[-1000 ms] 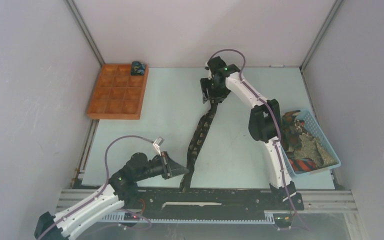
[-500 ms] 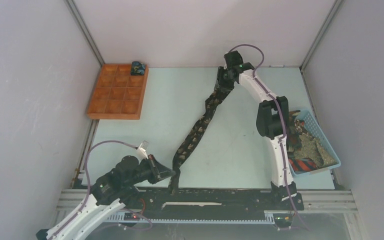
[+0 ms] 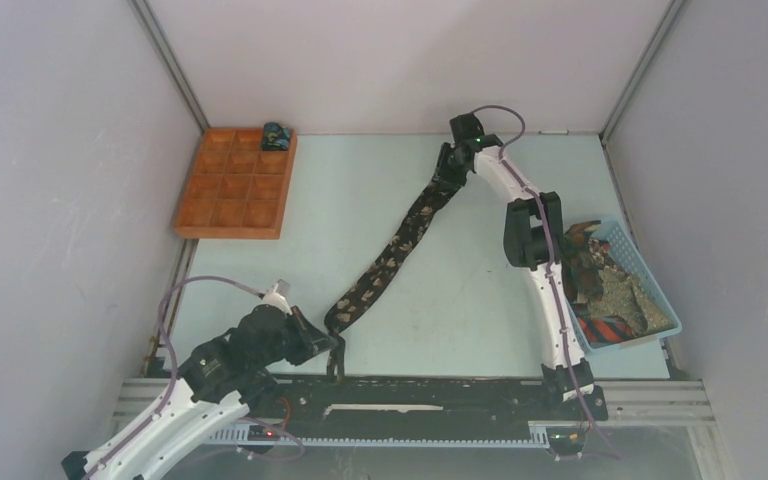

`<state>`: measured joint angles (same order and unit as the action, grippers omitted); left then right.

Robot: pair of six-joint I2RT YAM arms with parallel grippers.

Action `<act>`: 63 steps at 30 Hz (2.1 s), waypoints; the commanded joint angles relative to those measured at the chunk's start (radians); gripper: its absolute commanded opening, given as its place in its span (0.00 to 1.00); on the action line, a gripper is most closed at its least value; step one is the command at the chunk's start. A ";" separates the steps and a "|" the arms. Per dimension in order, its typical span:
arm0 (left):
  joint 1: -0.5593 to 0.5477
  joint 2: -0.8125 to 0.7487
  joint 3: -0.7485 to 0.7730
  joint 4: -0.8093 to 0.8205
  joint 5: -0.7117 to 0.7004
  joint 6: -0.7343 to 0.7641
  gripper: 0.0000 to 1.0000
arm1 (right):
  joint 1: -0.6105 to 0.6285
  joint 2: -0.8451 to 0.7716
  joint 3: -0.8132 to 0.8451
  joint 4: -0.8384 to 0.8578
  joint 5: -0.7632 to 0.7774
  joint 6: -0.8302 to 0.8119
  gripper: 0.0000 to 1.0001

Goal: Roll the ties
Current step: Flatten out the tie at the center of the board.

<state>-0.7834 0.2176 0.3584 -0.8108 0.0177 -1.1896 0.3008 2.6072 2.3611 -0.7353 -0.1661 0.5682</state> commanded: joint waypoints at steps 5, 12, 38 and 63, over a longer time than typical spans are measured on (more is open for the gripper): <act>0.007 0.114 0.075 0.040 -0.064 0.099 0.02 | -0.104 0.059 0.030 0.003 -0.043 0.115 0.37; 0.010 0.287 0.072 0.247 -0.029 0.175 0.03 | -0.174 0.062 0.027 0.014 -0.076 0.126 0.37; 0.442 0.887 0.128 0.558 0.392 0.452 0.33 | -0.367 0.072 0.104 0.034 -0.013 0.138 0.38; 0.478 1.244 0.431 0.506 0.084 0.618 0.42 | 0.059 -0.809 -0.893 0.169 0.081 -0.136 0.43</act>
<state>-0.2924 1.3846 0.7216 -0.3618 0.0734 -0.6331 0.3161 1.8664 1.6741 -0.6384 -0.0383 0.4881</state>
